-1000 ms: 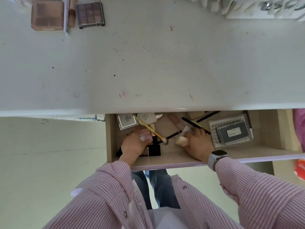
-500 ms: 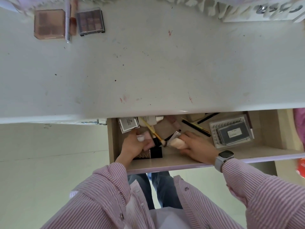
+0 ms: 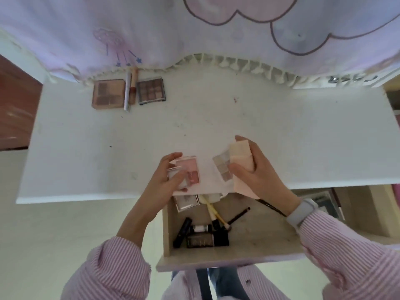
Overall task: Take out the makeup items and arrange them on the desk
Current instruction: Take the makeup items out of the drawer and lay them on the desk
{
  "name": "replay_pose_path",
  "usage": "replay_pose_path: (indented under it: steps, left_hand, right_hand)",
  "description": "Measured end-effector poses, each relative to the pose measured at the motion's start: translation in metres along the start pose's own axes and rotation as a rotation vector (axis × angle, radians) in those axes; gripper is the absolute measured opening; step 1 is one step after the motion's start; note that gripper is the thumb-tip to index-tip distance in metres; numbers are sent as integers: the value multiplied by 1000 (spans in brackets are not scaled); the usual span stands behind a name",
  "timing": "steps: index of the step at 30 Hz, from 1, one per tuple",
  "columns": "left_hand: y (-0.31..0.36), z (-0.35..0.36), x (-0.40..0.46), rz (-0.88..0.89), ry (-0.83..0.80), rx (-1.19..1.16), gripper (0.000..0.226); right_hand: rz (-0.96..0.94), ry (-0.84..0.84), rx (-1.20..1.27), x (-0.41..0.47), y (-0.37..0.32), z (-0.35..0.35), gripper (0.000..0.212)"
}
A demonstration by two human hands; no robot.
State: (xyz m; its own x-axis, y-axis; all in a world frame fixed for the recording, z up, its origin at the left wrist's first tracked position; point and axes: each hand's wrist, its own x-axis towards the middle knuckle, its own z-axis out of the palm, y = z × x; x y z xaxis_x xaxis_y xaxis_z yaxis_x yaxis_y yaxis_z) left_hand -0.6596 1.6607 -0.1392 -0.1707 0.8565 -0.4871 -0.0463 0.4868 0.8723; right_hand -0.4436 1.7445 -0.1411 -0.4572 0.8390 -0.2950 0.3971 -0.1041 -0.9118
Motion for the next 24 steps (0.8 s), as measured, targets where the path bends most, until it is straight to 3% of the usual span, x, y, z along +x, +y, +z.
replay_pose_path:
  steps: [3, 7, 14, 20, 24]
  left_hand:
    - [23, -7, 42, 27, 139, 31, 33]
    - [47, -6, 104, 91, 297, 254, 40]
    - [73, -5, 182, 218, 275, 620, 43]
    - [86, -9, 198, 344, 387, 887, 31]
    - [82, -12, 200, 373, 400, 972, 35]
  right_hand:
    - [34, 128, -4, 49, -7, 3, 63]
    - [80, 269, -63, 112, -17, 8, 54]
    - [204, 468, -47, 190, -34, 17, 43]
    - [284, 508, -301, 209, -40, 17, 48]
    - [257, 473, -458, 206, -38, 12, 33]
